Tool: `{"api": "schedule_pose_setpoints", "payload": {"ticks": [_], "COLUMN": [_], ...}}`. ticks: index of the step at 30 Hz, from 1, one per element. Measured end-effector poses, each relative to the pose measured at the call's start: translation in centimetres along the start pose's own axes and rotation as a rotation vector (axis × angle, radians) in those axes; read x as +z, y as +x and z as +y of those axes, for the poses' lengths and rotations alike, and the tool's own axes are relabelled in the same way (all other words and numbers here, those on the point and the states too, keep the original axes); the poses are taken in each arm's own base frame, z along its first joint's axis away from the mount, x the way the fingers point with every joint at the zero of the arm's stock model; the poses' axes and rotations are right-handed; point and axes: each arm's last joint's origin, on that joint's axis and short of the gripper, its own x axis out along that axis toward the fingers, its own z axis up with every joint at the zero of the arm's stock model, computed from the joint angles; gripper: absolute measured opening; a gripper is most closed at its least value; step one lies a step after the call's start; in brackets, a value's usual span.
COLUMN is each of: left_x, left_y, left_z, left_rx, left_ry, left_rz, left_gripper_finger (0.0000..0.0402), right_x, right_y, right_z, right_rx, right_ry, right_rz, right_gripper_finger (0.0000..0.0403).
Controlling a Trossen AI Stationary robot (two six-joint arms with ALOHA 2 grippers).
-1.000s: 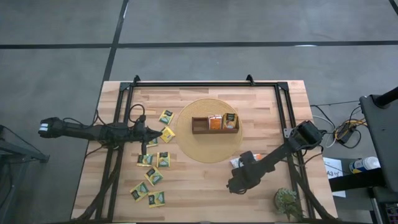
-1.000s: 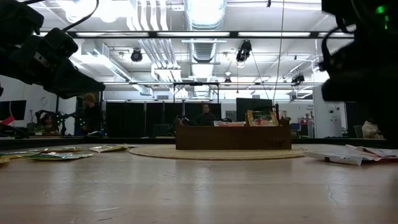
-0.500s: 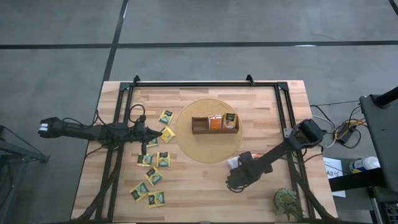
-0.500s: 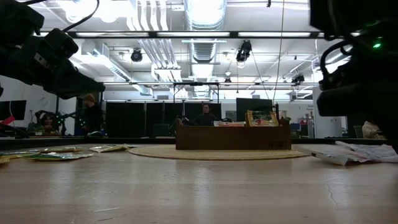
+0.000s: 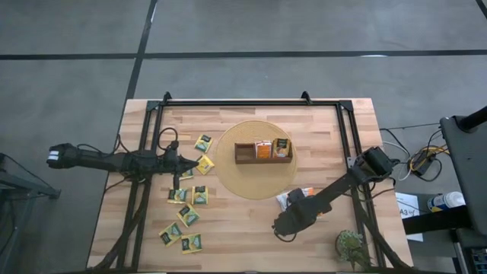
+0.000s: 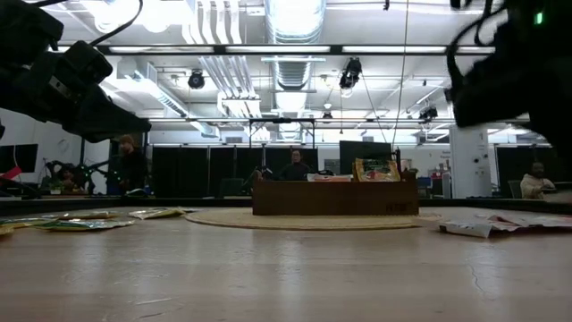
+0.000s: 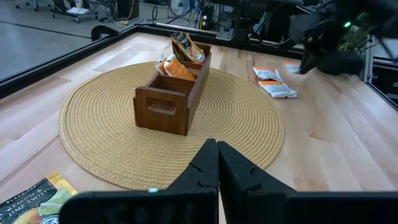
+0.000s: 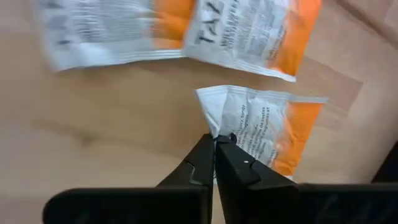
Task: Pick & Place Tea
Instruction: Put the white tea bag into the middle section of the wooden organizer
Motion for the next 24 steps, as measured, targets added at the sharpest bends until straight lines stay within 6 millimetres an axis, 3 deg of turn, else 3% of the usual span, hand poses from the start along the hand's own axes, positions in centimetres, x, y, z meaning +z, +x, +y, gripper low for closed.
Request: {"api": "schedule_pose_setpoints", "payload": {"ticks": [4,9,15,24], "left_x": [0.0,0.0,0.0,0.0], "left_y": [0.0,0.0,0.0,0.0], "left_z": [0.0,0.0,0.0,0.0], "left_rx": [0.0,0.0,0.001,0.0], "left_ry": [0.0,0.0,0.0,0.0], "left_rz": [0.0,0.0,0.0,0.0], "left_gripper_finger": [0.0,0.0,0.0,0.0], "right_x": [0.2,0.7,1.8,5.3], "right_y": [-2.3,-5.1,-6.5,-6.4], "right_z": [0.6,1.6,2.0,2.6], "right_rx": [0.068,0.202,0.29,0.257], "right_ry": [-0.021,-0.053,-0.004,-0.008], "right_rz": [-0.123,-0.398,-0.735,-0.748], "right_gripper_finger": [0.0008,0.0008,0.0008,0.0008]}}
